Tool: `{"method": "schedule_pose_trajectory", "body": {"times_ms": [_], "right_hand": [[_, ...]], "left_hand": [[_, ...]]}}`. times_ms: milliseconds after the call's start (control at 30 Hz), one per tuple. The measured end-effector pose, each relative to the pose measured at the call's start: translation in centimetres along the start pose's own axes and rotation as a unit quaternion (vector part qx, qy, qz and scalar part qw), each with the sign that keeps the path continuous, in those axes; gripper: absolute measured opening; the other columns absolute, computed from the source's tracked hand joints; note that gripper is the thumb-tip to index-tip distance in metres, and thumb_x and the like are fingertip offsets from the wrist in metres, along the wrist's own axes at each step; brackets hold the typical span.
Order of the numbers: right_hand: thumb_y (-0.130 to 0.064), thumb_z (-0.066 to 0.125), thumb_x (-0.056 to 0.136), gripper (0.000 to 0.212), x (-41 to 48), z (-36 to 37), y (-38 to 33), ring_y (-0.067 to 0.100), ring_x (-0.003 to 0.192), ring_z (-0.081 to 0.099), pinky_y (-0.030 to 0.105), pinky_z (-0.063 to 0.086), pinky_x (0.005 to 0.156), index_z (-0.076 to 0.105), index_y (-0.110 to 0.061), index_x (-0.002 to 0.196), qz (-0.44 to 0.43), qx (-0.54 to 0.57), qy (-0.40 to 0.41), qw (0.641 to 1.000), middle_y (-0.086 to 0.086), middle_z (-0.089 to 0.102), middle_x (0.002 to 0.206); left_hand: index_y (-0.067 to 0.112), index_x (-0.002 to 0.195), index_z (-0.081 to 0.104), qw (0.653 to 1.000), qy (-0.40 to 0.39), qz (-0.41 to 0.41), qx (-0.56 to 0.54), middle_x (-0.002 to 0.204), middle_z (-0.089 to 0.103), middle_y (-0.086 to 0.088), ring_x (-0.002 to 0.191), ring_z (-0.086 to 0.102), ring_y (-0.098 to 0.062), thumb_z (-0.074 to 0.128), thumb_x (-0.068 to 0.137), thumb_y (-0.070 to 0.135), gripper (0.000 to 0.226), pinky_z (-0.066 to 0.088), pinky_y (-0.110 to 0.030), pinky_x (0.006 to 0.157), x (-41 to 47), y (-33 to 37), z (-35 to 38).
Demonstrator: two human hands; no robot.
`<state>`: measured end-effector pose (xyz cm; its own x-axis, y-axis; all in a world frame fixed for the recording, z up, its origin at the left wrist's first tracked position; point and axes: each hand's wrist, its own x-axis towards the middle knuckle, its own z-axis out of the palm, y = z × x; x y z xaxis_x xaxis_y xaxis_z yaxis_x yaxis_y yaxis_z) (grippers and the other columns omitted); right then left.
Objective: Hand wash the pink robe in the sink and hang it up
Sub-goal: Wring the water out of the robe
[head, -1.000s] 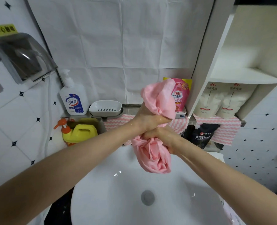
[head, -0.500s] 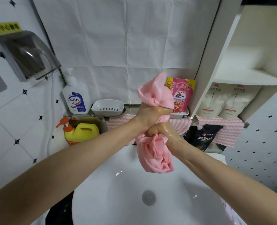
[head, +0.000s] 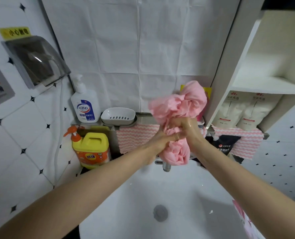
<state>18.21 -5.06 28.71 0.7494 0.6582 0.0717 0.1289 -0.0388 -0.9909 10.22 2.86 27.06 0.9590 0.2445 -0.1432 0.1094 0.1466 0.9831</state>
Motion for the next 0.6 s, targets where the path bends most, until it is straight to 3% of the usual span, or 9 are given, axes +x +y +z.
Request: {"method": "schedule_pose_trajectory", "body": {"times_ms": [33, 67, 167, 233, 300, 400, 433, 533, 600], "right_hand": [[-0.006, 0.061, 0.071, 0.013, -0.1, 0.1, -0.3, 0.000, 0.051, 0.054, 0.009, 0.043, 0.057, 0.071, -0.002, 0.063, -0.037, -0.006, 0.015, 0.999, 0.001, 0.062, 0.061], [-0.001, 0.064, 0.063, 0.011, 0.4, 0.2, 0.1, 0.003, 0.051, 0.053, 0.011, 0.044, 0.055, 0.066, 0.007, 0.069, -0.052, 0.018, 0.031, 0.998, 0.008, 0.058, 0.064], [0.014, 0.065, 0.063, 0.019, 0.2, 0.9, -0.1, 0.004, 0.053, 0.057, 0.016, 0.050, 0.057, 0.059, 0.001, 0.075, -0.064, 0.080, 0.048, 0.994, 0.008, 0.057, 0.069], [0.017, 0.064, 0.066, 0.023, 0.2, 1.2, 0.1, 0.005, 0.056, 0.059, 0.017, 0.051, 0.060, 0.057, -0.003, 0.077, -0.068, 0.107, 0.051, 0.991, 0.007, 0.058, 0.071], [0.007, 0.068, 0.057, 0.028, 0.5, 1.5, 0.3, 0.012, 0.064, 0.061, 0.023, 0.053, 0.065, 0.058, -0.001, 0.081, -0.059, 0.132, 0.047, 0.988, 0.009, 0.059, 0.075], [-0.001, 0.069, 0.051, 0.036, 0.4, 1.8, 0.1, 0.025, 0.074, 0.061, 0.037, 0.054, 0.074, 0.061, 0.001, 0.086, -0.027, 0.123, 0.012, 0.992, 0.013, 0.062, 0.079], [0.000, 0.070, 0.054, 0.032, 0.4, 1.8, 0.0, 0.026, 0.073, 0.062, 0.040, 0.055, 0.075, 0.062, 0.000, 0.085, -0.020, 0.111, -0.006, 0.994, 0.014, 0.063, 0.078], [0.005, 0.069, 0.055, 0.027, 0.0, 1.7, -0.7, 0.022, 0.070, 0.065, 0.039, 0.057, 0.071, 0.062, -0.007, 0.078, -0.022, 0.088, -0.052, 0.994, 0.008, 0.066, 0.072], [0.001, 0.068, 0.052, 0.029, 0.1, 1.7, -0.9, 0.023, 0.071, 0.064, 0.038, 0.057, 0.070, 0.060, -0.010, 0.078, -0.030, 0.087, -0.045, 0.995, 0.008, 0.065, 0.073]], "left_hand": [[0.018, 0.120, 0.048, 0.999, -0.033, -0.011, -0.019, 0.091, 0.070, 0.008, 0.082, 0.068, -0.006, 0.088, 0.012, 0.061, 0.123, 0.053, -0.020, 0.070, 0.0, -0.2, -0.2], [0.017, 0.112, 0.052, 0.997, -0.062, -0.017, -0.032, 0.084, 0.071, 0.007, 0.076, 0.068, -0.005, 0.088, 0.010, 0.059, 0.116, 0.054, -0.019, 0.067, 0.0, -0.3, -0.4], [0.015, 0.100, 0.058, 0.991, -0.125, -0.041, -0.033, 0.085, 0.071, 0.001, 0.079, 0.068, -0.014, 0.092, 0.015, 0.051, 0.099, 0.056, -0.028, 0.075, -0.2, -0.4, -1.1], [0.006, 0.111, 0.056, 0.989, -0.132, -0.063, -0.010, 0.088, 0.070, -0.006, 0.085, 0.065, -0.026, 0.096, 0.029, 0.040, 0.097, 0.053, -0.039, 0.077, -0.3, -1.0, -1.2], [0.001, 0.122, 0.049, 0.994, -0.079, -0.079, 0.015, 0.083, 0.071, -0.005, 0.078, 0.068, -0.022, 0.091, 0.048, 0.018, 0.087, 0.055, -0.034, 0.067, -0.5, -1.4, -0.8], [0.011, 0.098, 0.060, 0.995, -0.011, -0.090, 0.047, 0.064, 0.066, 0.007, 0.060, 0.063, -0.004, 0.074, 0.076, 0.005, 0.026, 0.047, -0.016, 0.050, -0.4, -1.5, -0.3], [0.014, 0.090, 0.060, 0.993, 0.005, -0.095, 0.063, 0.061, 0.063, 0.007, 0.058, 0.060, -0.003, 0.070, 0.080, 0.006, 0.016, 0.044, -0.015, 0.048, -0.5, -1.2, -0.2], [0.021, 0.073, 0.054, 0.991, 0.098, -0.060, 0.076, 0.065, 0.057, 0.005, 0.061, 0.054, -0.007, 0.069, 0.080, 0.010, 0.020, 0.042, -0.017, 0.051, -0.2, -1.0, -0.1], [0.021, 0.071, 0.053, 0.990, 0.112, -0.057, 0.061, 0.054, 0.057, 0.008, 0.051, 0.055, -0.003, 0.071, 0.077, 0.012, 0.021, 0.040, -0.014, 0.045, -0.2, -1.2, 0.2]]}}
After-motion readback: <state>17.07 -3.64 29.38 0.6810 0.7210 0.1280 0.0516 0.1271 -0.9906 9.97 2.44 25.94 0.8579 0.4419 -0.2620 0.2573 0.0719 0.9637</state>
